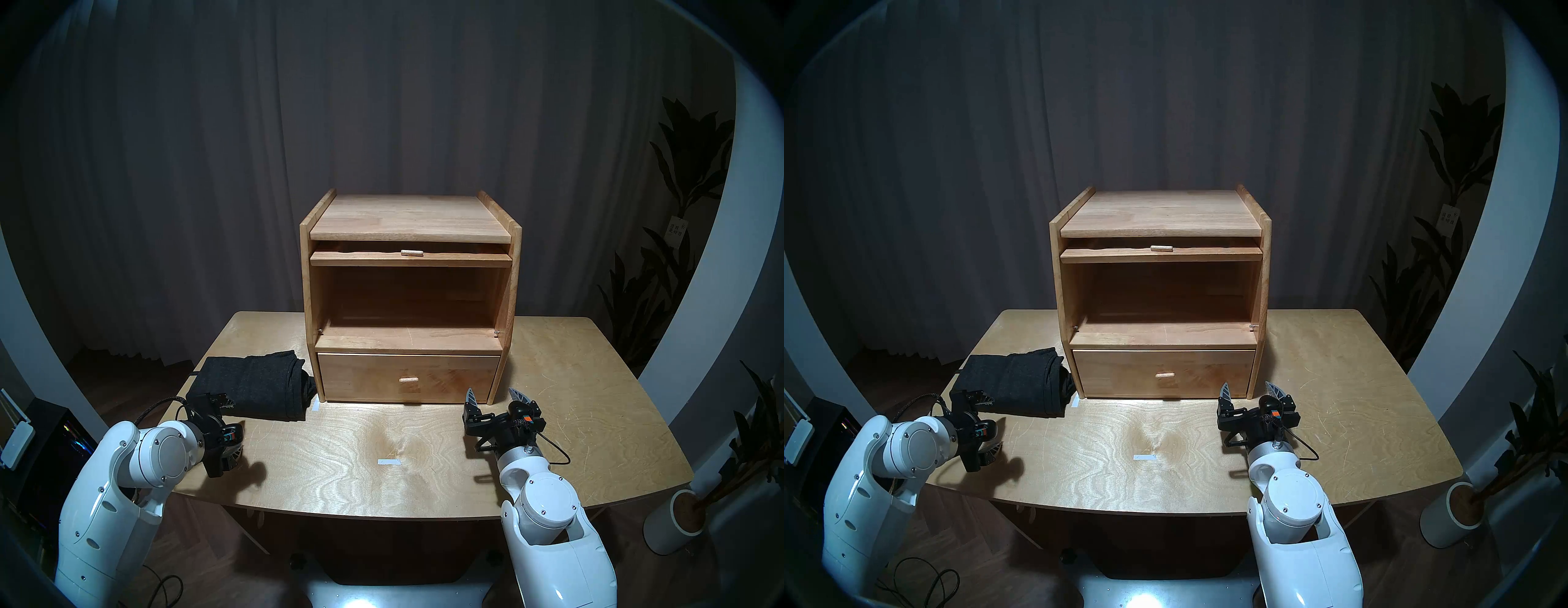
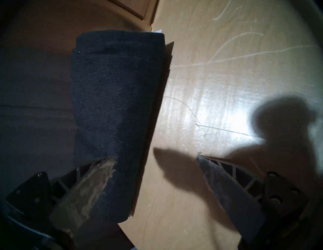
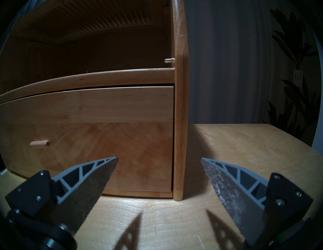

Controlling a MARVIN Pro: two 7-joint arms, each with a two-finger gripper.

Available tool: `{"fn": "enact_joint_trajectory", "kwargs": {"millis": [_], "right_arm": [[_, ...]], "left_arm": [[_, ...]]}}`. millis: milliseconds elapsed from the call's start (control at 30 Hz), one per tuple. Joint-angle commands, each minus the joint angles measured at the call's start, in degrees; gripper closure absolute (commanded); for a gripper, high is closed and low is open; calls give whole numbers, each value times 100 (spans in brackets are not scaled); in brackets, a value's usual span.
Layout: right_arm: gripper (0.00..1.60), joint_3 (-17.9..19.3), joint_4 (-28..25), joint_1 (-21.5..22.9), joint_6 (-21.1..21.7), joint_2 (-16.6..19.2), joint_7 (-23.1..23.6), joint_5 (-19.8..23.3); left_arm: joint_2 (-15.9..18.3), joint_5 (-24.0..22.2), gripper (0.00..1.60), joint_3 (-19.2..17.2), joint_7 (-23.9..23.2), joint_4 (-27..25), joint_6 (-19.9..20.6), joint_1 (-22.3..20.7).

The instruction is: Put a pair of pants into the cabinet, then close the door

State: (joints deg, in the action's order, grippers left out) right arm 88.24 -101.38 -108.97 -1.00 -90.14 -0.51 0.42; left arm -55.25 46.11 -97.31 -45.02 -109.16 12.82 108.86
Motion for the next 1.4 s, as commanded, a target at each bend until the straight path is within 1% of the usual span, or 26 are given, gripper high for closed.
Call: {"fn": "enact_joint_trajectory", "kwargs": {"millis": [0, 100, 167, 200, 233, 400, 500, 533, 567, 633, 733, 767, 800, 867, 900, 933, 967, 1000, 1033, 1067, 1133, 1200, 1267, 1300, 1367], "right_arm": [[0, -10, -144, 26, -40, -9, -1, -1], [0, -10, -147, 24, -40, -9, -1, -2], [0, -10, -149, 23, -40, -10, -1, -2], [0, -10, -149, 23, -40, -10, -1, -2], [0, -10, -151, 22, -40, -10, -1, -2], [0, -10, -158, 18, -40, -10, -1, -2], [0, -10, -162, 15, -40, -11, -1, -2], [0, -10, -162, 15, -39, -11, -1, -2], [0, -10, -163, 14, -39, -11, -1, -3], [0, -9, -165, 13, -39, -11, -1, -3], [0, -9, -170, 10, -39, -11, -1, -3], [0, -9, -173, 8, -38, -12, -1, -3], [0, -9, -175, 7, -38, -12, -1, -3], [0, -10, -181, 4, -37, -12, -2, -4], [0, -10, -184, 1, -36, -12, -2, -4], [0, -10, -187, -1, -36, -13, -2, -5], [0, -10, -190, -2, -35, -13, -3, -5], [0, -10, -193, -4, -34, -13, -3, -5], [0, -10, -197, -7, -32, -14, -3, -6], [0, -10, -199, -8, -31, -14, -4, -6], [0, -10, -205, -11, -29, -14, -4, -7], [0, -10, -206, -12, -28, -14, -5, -7], [0, -10, -206, -12, -28, -14, -4, -7], [0, -10, -203, -10, -29, -14, -4, -7], [0, -9, -200, -8, -30, -14, -3, -7]], "left_arm": [[164, 124, 0, 286, 157, 228, 159, -679], [202, 173, 0, 404, 198, 327, 176, -831], [231, 237, 0, 522, 194, 466, 178, -1015], [240, 239, 0, 523, 224, 473, 181, -995], [242, 275, 0, 604, 193, 579, 187, -1142], [212, 361, 0, 776, 263, 815, 186, -1373], [184, 487, 0, 948, 324, 1047, 159, -1609], [170, 524, 0, 1039, 292, 1178, 159, -1780], [173, 540, 0, 964, 405, 1097, 131, -1608], [118, 592, 0, 1090, 384, 1329, 138, -1877], [18, 661, 0, 1173, 484, 1536, 126, -2014], [-64, 670, 0, 1231, 503, 1666, 131, -2135], [-119, 678, 0, 1227, 554, 1692, 123, -2120], [-296, 651, 0, 1319, 569, 1942, 136, -2320], [-386, 564, 0, 1293, 583, 2005, 86, -2317], [-444, 530, 54, 1361, 532, 2148, 88, -2453], [-528, 445, 160, 1381, 499, 2263, 99, -2534], [-576, 434, 160, 1362, 525, 2288, 78, -2501], [-623, 372, 160, 1441, 477, 2482, 74, -2653], [-655, 325, 160, 1456, 469, 2549, 77, -2679], [-726, 191, 160, 1385, 508, 2553, 59, -2574], [-803, -2, 160, 1240, 576, 2456, 70, -2419], [-889, -279, 160, 1017, 617, 2285, 102, -2263], [-951, -454, 160, 867, 663, 2165, 115, -2168], [-1023, -753, 160, 638, 614, 1895, 144, -2010]]}}
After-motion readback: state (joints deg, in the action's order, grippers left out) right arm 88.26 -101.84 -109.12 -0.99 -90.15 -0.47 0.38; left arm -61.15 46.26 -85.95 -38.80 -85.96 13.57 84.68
